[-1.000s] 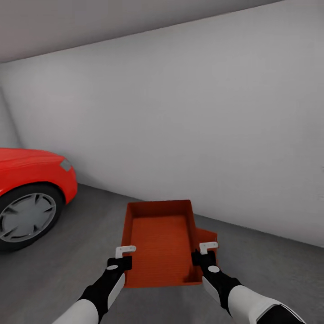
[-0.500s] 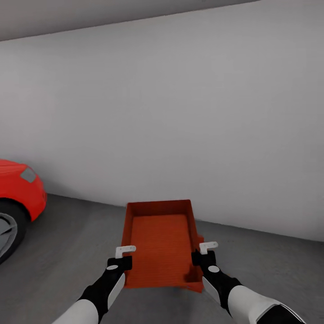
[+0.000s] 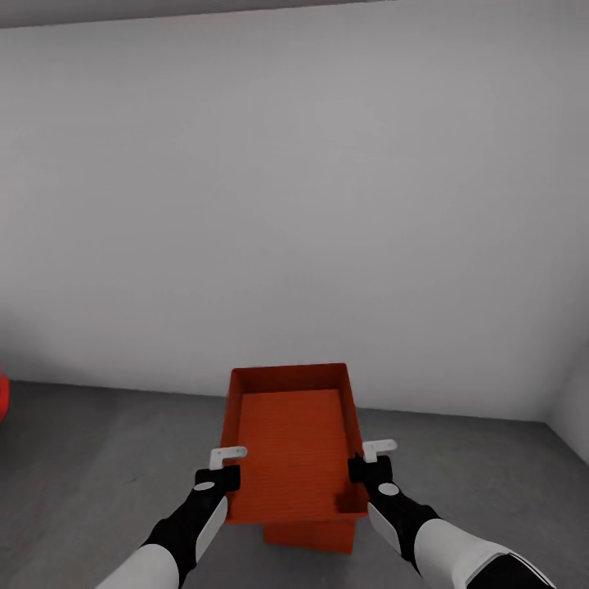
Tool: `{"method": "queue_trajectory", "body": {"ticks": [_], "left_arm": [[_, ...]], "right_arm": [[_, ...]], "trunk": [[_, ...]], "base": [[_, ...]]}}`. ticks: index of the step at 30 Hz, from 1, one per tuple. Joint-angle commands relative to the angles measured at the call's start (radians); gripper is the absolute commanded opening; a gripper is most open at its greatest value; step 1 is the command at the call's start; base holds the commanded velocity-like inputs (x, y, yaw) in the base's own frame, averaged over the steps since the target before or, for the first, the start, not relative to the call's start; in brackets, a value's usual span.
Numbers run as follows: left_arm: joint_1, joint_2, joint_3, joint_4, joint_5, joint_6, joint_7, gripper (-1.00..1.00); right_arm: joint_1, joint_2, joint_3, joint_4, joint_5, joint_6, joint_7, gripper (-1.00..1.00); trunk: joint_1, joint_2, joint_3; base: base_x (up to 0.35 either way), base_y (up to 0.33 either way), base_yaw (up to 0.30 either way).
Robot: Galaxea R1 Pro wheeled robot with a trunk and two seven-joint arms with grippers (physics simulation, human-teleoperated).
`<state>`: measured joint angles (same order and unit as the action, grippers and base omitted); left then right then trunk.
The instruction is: Move the two storage containers from the living room to the garage. In the garage, place one container on the floor and stack the other container on top of it (either order is fine).
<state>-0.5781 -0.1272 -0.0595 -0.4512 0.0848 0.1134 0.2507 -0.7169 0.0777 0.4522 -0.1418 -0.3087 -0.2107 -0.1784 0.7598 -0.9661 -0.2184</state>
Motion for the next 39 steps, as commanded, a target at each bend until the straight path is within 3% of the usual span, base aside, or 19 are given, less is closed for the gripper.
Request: {"method": "queue_trajectory", "body": {"ticks": [1, 13, 39], "left_arm": [[0.000, 0.023, 0.027, -0.006, -0.014, -0.012, 0.062, -1.00], [0.000, 0.023, 0.027, -0.006, -0.014, -0.012, 0.062, -1.00], [0.000, 0.023, 0.027, -0.006, -0.014, -0.012, 0.062, -1.00]], "right_arm": [[-0.001, 0.001, -0.043, 0.000, -0.043, 0.001, 0.001, -1.00], [-0.001, 0.001, -0.043, 0.000, -0.043, 0.000, 0.001, -1.00], [-0.001, 0.001, -0.043, 0.000, -0.043, 0.000, 0.001, -1.00]], "trunk": [[0.001, -0.001, -0.001], [0.001, -0.001, -0.001], [0.001, -0.001, -0.001]], "base": [[0.321, 0.078, -0.287], [0.321, 0.078, -0.265], [0.321, 0.078, -0.009]]}}
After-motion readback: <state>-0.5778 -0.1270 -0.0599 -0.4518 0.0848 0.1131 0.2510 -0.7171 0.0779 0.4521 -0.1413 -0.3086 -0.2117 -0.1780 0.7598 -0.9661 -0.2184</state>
